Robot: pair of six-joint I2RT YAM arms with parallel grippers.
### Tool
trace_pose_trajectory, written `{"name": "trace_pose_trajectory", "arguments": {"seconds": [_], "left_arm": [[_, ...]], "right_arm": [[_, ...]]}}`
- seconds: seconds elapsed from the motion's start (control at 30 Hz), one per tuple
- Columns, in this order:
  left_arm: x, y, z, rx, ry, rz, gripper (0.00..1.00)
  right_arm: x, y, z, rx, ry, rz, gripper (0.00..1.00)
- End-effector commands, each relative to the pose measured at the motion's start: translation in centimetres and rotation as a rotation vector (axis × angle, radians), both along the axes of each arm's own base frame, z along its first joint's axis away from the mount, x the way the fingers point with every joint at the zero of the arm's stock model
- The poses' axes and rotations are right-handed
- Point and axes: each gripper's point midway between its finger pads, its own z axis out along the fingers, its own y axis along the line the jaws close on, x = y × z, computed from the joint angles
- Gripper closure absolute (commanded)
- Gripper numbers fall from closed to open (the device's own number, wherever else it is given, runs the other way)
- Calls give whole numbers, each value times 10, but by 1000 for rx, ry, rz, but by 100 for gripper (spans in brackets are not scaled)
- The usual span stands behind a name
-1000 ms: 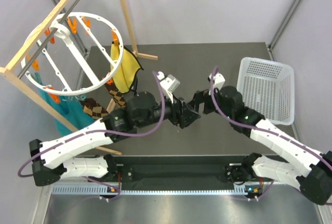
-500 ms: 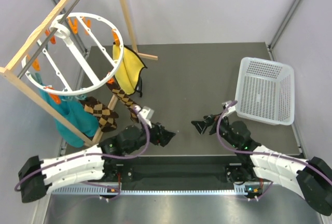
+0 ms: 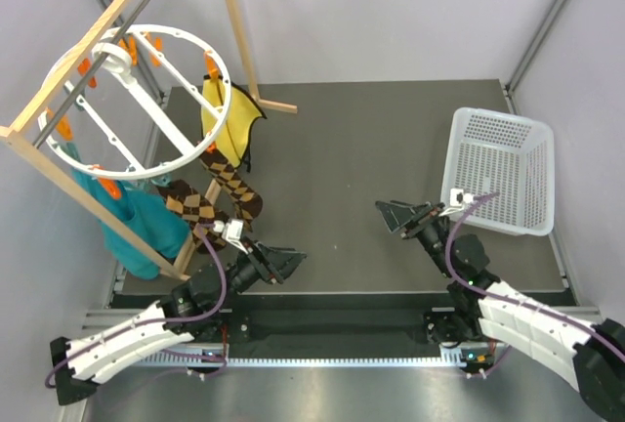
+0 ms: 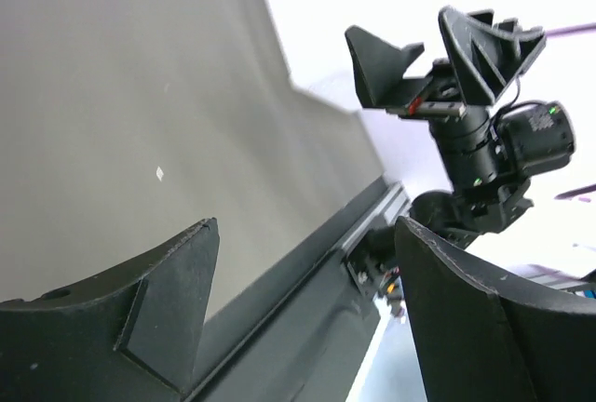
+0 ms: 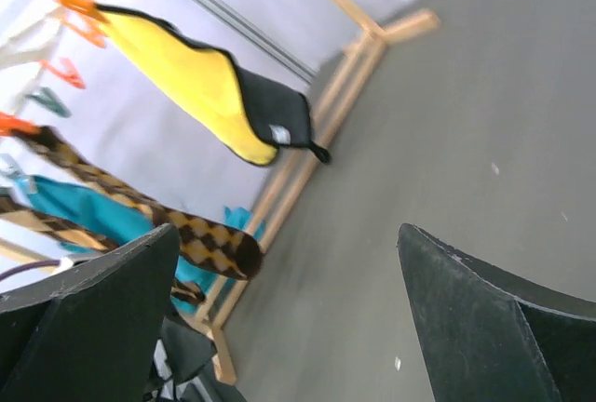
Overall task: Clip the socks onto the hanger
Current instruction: Reset both arms
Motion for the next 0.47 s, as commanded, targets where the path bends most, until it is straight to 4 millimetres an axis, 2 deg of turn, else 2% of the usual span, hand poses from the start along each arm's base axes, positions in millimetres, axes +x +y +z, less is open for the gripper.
{"name": "trace_pose_trajectory", "arguments": {"seconds": [0.0, 0.13, 0.2, 0.37, 0.43], "left_arm": [[-3, -2, -84, 106, 153, -4, 20], [-2, 0, -86, 92, 169, 10, 19], [-2, 1, -84, 80, 168, 13, 19], [-5, 5, -98, 117, 218, 19, 19], [-6, 3, -95, 98, 221, 13, 18]], "right_arm": [[-22, -24, -136, -136, 319, -33, 0], [-25, -25, -148, -157, 368, -29, 0], [-26, -22, -146, -159, 355, -11, 0], [-27, -19, -142, -142, 351, 3, 0], [-29, -16, -140, -124, 355, 22, 0]]}}
